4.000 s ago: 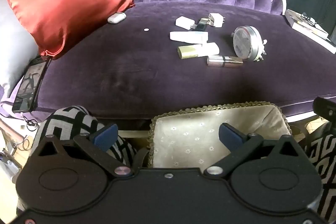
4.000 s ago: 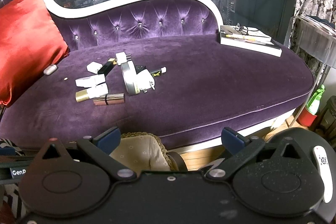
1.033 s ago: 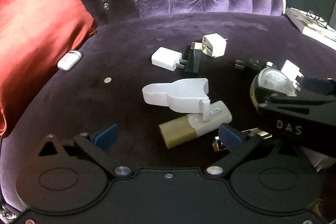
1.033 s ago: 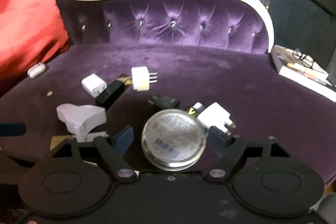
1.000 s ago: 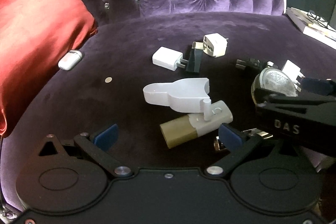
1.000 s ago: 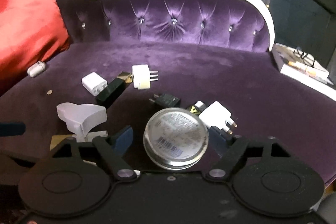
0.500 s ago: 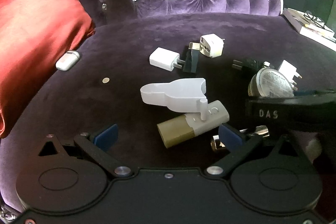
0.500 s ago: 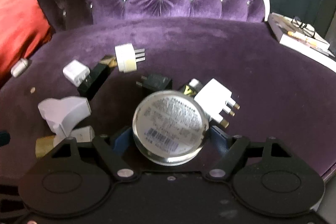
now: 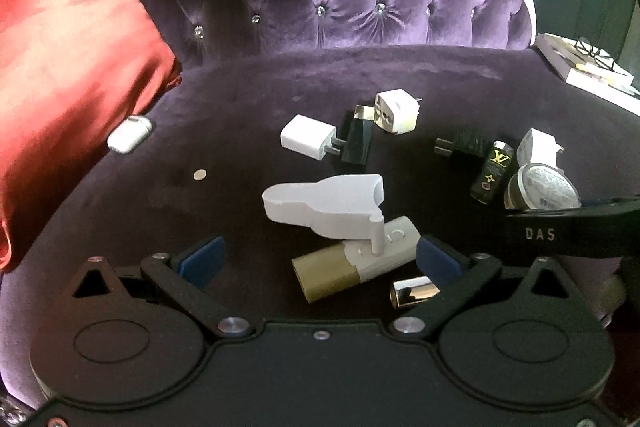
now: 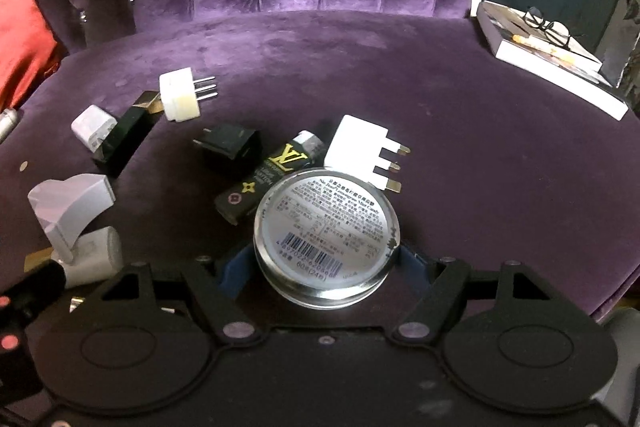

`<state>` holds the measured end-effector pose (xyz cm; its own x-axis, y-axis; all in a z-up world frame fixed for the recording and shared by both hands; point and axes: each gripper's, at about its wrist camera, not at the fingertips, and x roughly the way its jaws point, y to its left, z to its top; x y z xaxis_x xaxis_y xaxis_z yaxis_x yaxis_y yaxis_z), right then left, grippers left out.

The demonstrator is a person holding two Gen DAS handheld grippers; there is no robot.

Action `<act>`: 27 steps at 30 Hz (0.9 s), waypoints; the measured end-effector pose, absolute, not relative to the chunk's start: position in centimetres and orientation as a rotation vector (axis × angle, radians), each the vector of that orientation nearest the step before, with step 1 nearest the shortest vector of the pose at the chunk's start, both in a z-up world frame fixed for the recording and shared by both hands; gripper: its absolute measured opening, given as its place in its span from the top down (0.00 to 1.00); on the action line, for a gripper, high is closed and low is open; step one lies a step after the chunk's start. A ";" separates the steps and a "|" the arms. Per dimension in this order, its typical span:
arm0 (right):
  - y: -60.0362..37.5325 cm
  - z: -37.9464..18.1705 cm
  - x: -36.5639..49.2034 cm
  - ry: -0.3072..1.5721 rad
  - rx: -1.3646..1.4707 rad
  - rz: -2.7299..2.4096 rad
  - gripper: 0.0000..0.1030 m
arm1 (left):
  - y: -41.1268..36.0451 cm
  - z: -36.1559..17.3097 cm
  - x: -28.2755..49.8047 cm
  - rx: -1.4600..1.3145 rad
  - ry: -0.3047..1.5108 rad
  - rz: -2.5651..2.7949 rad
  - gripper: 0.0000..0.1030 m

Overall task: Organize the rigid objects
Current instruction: 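Grasp the white plug adapter with the left tool while the right tool holds the tin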

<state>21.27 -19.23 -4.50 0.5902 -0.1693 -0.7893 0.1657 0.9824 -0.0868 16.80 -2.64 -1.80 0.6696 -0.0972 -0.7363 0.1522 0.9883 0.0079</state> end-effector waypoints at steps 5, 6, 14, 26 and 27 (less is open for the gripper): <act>-19.6 -4.4 21.5 0.930 0.023 -0.206 0.28 | -3.6 -1.2 18.3 0.116 0.814 -0.165 0.04; -19.6 -4.4 21.5 0.933 0.019 -0.206 0.28 | -3.7 -1.0 18.8 0.116 0.806 -0.166 0.04; -20.0 -4.2 21.4 0.946 0.050 -0.195 0.28 | -3.0 -0.6 24.8 0.141 0.807 -0.234 0.04; -20.3 -4.1 21.7 0.958 0.066 -0.192 0.27 | -0.8 -2.5 30.5 0.268 0.889 -0.388 0.05; -20.2 -4.1 21.7 0.959 0.065 -0.192 0.27 | -0.8 -2.9 30.8 0.285 0.903 -0.387 0.06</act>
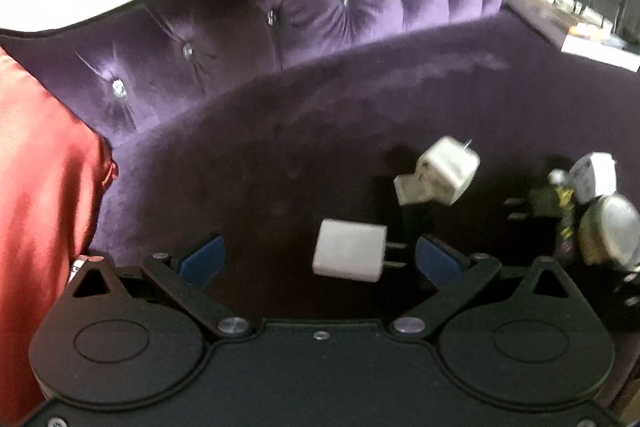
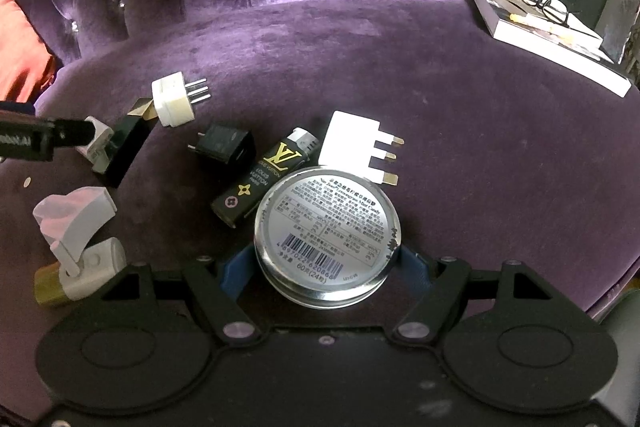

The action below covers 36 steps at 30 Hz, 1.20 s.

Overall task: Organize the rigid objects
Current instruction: 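Grasp the white plug adapter with the left tool while the right tool holds the tin, then carry the white adapter and silver tin back toward the fabric basket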

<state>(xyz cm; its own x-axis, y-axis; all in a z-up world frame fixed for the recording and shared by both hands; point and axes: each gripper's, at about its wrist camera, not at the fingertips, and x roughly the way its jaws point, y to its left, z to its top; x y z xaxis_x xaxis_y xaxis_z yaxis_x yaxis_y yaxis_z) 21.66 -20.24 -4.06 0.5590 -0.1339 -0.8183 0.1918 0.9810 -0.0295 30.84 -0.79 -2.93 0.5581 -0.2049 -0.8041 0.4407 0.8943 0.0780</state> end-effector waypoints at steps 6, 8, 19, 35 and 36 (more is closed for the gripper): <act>-19.9 -4.1 21.6 0.959 0.048 -0.188 0.26 | -2.6 -5.4 31.3 0.423 0.947 -0.430 0.09; -19.8 -4.1 21.6 0.960 0.041 -0.188 0.26 | -3.0 -5.6 31.4 0.432 0.937 -0.431 0.08; -19.9 -4.5 21.8 0.976 0.072 -0.188 0.24 | -2.5 -5.6 32.0 0.273 0.964 -0.475 0.30; -20.4 -5.0 22.1 0.959 0.105 -0.226 0.16 | -3.1 -5.1 31.2 0.209 0.951 -0.439 0.49; -20.4 -4.9 22.1 0.955 0.098 -0.211 0.25 | -3.0 -5.0 31.1 0.205 0.951 -0.440 0.49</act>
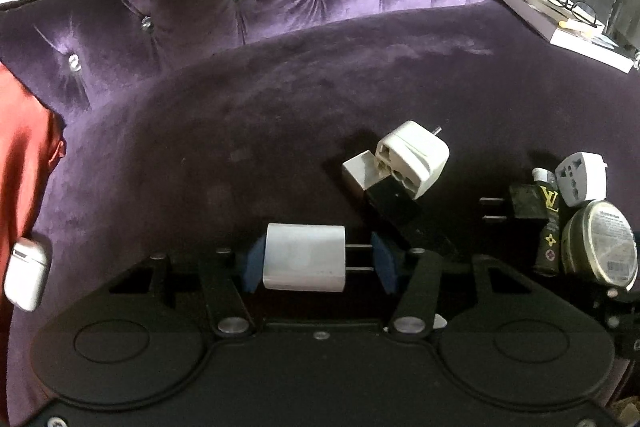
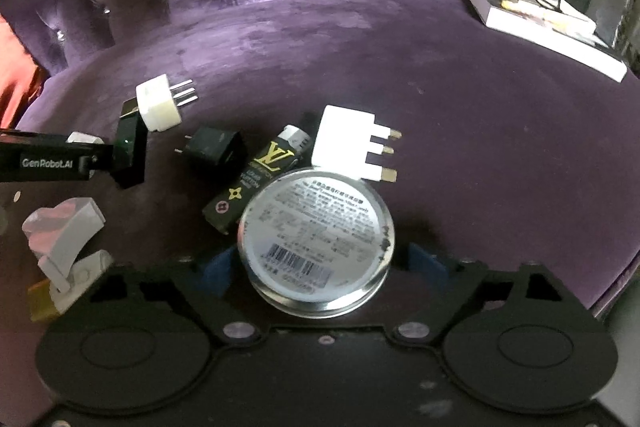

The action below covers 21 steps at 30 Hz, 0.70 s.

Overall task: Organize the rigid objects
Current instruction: 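Carry the white adapter and silver tin back toward the fabric basket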

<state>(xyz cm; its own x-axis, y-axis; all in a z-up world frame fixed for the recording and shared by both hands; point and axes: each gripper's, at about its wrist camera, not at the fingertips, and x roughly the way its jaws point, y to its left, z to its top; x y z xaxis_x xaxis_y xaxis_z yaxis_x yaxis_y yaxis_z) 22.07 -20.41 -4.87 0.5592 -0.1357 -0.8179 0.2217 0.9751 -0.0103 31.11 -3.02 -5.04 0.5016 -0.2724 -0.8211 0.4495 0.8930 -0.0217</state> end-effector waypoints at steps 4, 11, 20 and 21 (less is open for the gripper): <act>-20.1 -4.5 21.9 0.946 0.082 -0.191 0.25 | -2.6 -4.6 30.7 0.176 0.944 -0.431 0.49; -21.3 -2.0 20.8 0.827 0.167 -0.135 0.25 | -1.4 -1.5 29.8 0.100 0.907 -0.363 0.49; -21.4 0.9 17.5 0.639 0.201 -0.037 0.25 | -0.5 3.9 22.5 0.059 0.870 -0.277 0.49; -21.3 1.1 16.9 0.629 0.201 -0.023 0.25 | -0.4 4.3 21.1 0.044 0.868 -0.278 0.49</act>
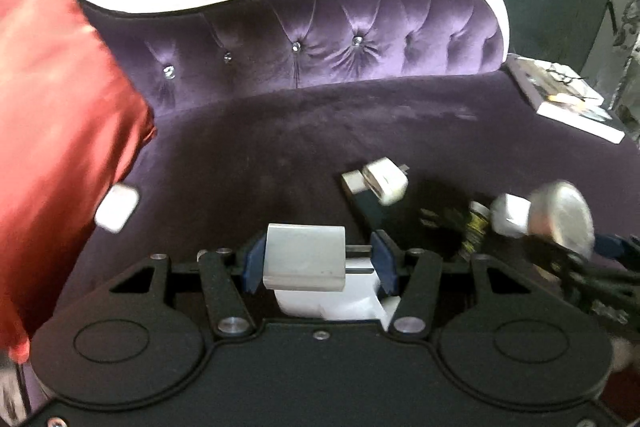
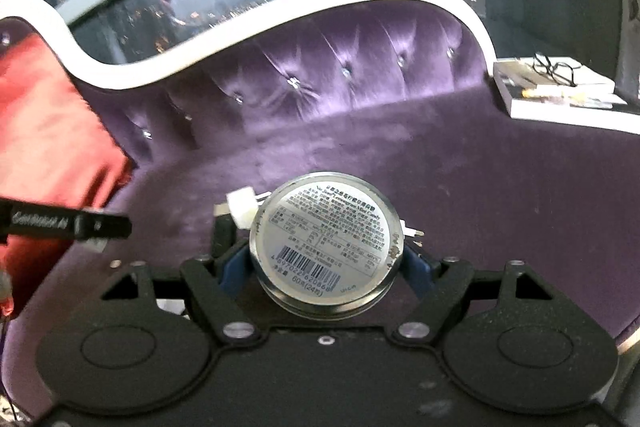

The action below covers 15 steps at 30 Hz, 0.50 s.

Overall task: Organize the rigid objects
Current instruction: 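Carry the white adapter and silver tin back toward the fabric basket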

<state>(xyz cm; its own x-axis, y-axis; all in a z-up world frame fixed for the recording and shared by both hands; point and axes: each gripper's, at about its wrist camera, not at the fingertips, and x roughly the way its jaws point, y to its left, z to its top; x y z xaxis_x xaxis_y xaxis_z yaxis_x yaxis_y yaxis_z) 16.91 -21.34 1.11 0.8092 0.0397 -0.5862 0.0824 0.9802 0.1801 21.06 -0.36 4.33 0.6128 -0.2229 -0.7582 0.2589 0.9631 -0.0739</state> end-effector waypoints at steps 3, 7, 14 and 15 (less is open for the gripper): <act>-21.1 1.6 15.1 0.627 0.196 0.011 0.25 | 0.3 5.0 17.2 -0.018 0.873 -0.279 0.49; -20.3 2.7 12.0 0.647 0.146 0.026 0.25 | 0.8 4.8 12.7 -0.074 0.900 -0.277 0.49; -19.6 3.3 4.0 0.716 0.164 0.041 0.25 | 1.1 3.7 6.5 -0.105 0.935 -0.284 0.49; -19.3 3.2 2.8 0.722 0.157 0.044 0.25 | 1.1 3.5 5.6 -0.110 0.936 -0.294 0.49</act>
